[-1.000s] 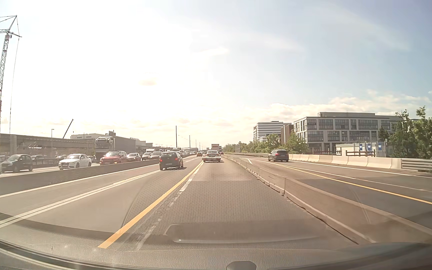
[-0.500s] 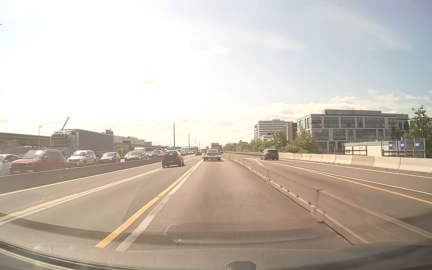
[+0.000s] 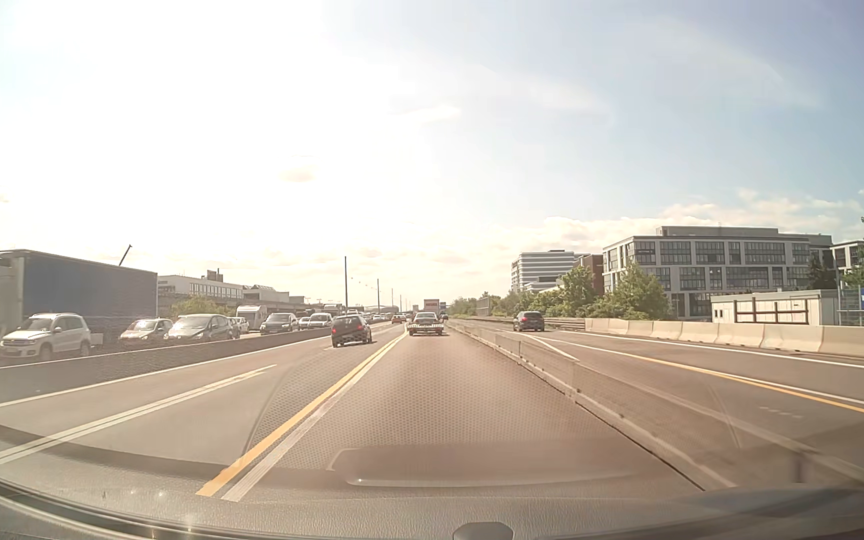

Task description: Follow the waypoints while adhering to traffic rules and regulations

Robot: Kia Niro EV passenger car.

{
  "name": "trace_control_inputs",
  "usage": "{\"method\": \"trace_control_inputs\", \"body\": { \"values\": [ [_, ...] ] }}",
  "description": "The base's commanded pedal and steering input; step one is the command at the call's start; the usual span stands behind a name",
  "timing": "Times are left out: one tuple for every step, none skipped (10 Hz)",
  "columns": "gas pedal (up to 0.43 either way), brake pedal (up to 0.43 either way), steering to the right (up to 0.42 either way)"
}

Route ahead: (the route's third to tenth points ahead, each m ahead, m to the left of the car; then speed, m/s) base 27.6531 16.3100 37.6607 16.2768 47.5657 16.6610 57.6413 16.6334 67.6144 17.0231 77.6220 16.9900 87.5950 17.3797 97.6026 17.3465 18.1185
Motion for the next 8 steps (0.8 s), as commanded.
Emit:
{"method": "trace_control_inputs", "body": {
  "values": [
    [0.0,0.0,-0.005],
    [0.0,0.0,-0.006],
    [0.0,0.0,-0.007],
    [0.0,0.0,-0.008],
    [0.0,0.0,-0.008],
    [0.059,0.0,-0.008],
    [0.059,0.0,-0.008],
    [0.059,0.0,-0.008]
  ]
}}
